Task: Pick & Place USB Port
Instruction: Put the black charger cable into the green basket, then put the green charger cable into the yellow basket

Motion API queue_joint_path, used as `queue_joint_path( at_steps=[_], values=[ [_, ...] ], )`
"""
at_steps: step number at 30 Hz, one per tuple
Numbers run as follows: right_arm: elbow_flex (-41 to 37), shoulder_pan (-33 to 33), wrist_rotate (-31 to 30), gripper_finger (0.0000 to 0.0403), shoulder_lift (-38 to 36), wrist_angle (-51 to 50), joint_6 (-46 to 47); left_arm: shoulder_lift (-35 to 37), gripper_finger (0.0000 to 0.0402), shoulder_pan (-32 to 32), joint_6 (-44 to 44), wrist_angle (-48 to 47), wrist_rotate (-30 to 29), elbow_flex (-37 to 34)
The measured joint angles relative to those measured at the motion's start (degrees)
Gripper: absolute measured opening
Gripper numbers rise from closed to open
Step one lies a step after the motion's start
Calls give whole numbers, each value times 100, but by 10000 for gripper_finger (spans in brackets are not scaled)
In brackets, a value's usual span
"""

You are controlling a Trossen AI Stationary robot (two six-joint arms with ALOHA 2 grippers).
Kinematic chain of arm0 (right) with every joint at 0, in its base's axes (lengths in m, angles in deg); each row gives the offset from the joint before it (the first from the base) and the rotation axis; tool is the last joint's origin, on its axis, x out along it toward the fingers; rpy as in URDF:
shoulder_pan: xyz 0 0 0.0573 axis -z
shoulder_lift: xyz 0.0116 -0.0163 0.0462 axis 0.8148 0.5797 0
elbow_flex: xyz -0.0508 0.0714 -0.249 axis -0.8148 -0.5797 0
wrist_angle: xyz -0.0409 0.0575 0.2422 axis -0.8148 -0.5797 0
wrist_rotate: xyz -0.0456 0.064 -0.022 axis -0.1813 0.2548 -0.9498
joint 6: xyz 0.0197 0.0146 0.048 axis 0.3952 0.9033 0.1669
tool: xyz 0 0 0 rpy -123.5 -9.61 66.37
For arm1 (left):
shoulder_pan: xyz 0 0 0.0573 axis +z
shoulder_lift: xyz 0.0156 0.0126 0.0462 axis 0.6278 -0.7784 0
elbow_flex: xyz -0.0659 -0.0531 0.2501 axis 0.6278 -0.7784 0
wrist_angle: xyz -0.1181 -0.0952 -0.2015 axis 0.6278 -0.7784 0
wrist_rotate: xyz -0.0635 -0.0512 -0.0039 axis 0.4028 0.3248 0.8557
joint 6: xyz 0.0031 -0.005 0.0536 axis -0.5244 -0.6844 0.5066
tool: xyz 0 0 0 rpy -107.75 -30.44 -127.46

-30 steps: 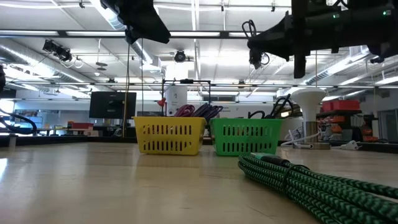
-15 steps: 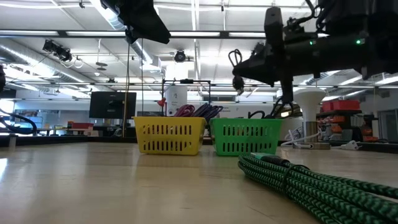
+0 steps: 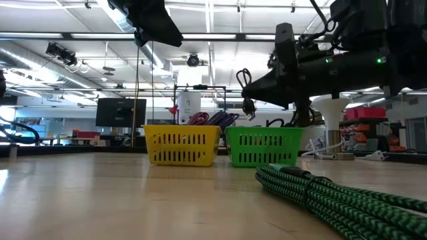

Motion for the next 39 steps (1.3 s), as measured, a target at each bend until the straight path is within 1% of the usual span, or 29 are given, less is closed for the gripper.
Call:
queue_joint_path(
  at_steps=[3, 8, 20, 26, 30, 32, 33, 36, 39],
  values=[
    [0, 0, 90, 18, -4, -159, 58, 0, 96, 0, 0, 0, 0, 0],
    [0, 0, 108, 45, -4, -470, 264, 0, 96, 0, 0, 0, 0, 0],
    [0, 0, 109, 113, -4, -468, 147, 0, 96, 0, 0, 0, 0, 0],
    [0, 52, 107, 136, -4, -372, -106, 0, 96, 0, 0, 0, 0, 0],
    [-4, 123, 167, 147, -60, 90, -664, 0, 96, 0, 0, -2, 0, 0],
    [-4, 165, 553, 150, -204, 299, -1001, 0, 96, -1, 0, -6, -1, 0],
    [-4, 187, 869, 151, -306, 338, -1139, 0, 96, -2, 0, -10, 0, 0],
    [-4, 192, 2080, 149, -693, 196, -1382, 0, 96, -2, 6, -93, 0, 0],
    [71, 105, 3230, 143, -1161, -262, -1412, 0, 96, -2, 37, -120, 0, 0]
  ],
)
